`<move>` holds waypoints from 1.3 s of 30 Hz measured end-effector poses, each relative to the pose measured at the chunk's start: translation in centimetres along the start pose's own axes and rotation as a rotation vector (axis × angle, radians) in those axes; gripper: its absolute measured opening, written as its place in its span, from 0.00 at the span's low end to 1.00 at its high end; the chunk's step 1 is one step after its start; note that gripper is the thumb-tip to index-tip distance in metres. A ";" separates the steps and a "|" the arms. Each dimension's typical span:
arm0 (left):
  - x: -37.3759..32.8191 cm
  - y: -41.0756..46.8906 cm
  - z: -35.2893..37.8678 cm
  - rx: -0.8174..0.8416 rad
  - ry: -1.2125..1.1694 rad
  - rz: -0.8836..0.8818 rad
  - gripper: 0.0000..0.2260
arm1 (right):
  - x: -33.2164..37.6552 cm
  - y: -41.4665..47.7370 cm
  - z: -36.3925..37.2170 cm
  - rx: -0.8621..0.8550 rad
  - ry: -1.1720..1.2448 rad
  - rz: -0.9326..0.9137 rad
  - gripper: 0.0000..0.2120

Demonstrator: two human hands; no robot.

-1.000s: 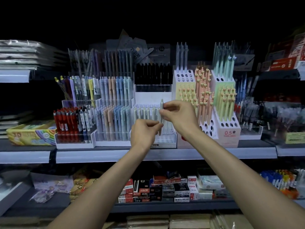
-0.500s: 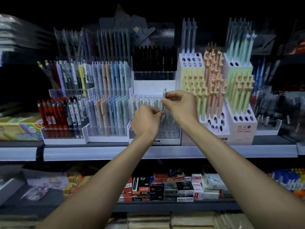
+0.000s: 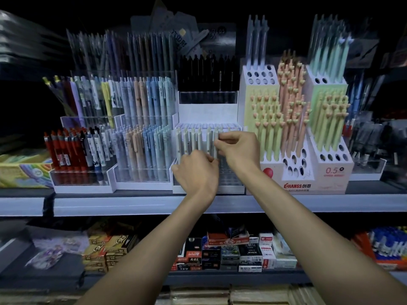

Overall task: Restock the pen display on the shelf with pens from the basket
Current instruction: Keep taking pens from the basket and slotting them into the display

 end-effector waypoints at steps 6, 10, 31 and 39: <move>-0.1 0.0 0.0 0.004 0.076 0.022 0.09 | -0.1 -0.3 0.1 0.000 -0.011 0.022 0.09; -0.2 0.0 0.0 0.023 0.090 0.019 0.09 | 0.0 -0.2 0.2 -0.008 -0.020 0.040 0.07; 0.0 -0.4 -0.7 0.029 0.128 0.026 0.11 | 1.9 -2.2 -0.5 0.037 -0.173 0.118 0.14; 1.0 -1.1 -4.0 0.073 0.068 0.033 0.09 | 3.1 -4.6 -1.7 0.072 -0.295 0.157 0.14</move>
Point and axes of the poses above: each hand's wrist, its own y-axis towards the middle knuckle, its own z-axis out of the palm, x = y × z, the point moved 5 cm from there along y, towards the middle knuckle, and after that the axes turned 1 degree about -x, right-handed, at the moved point
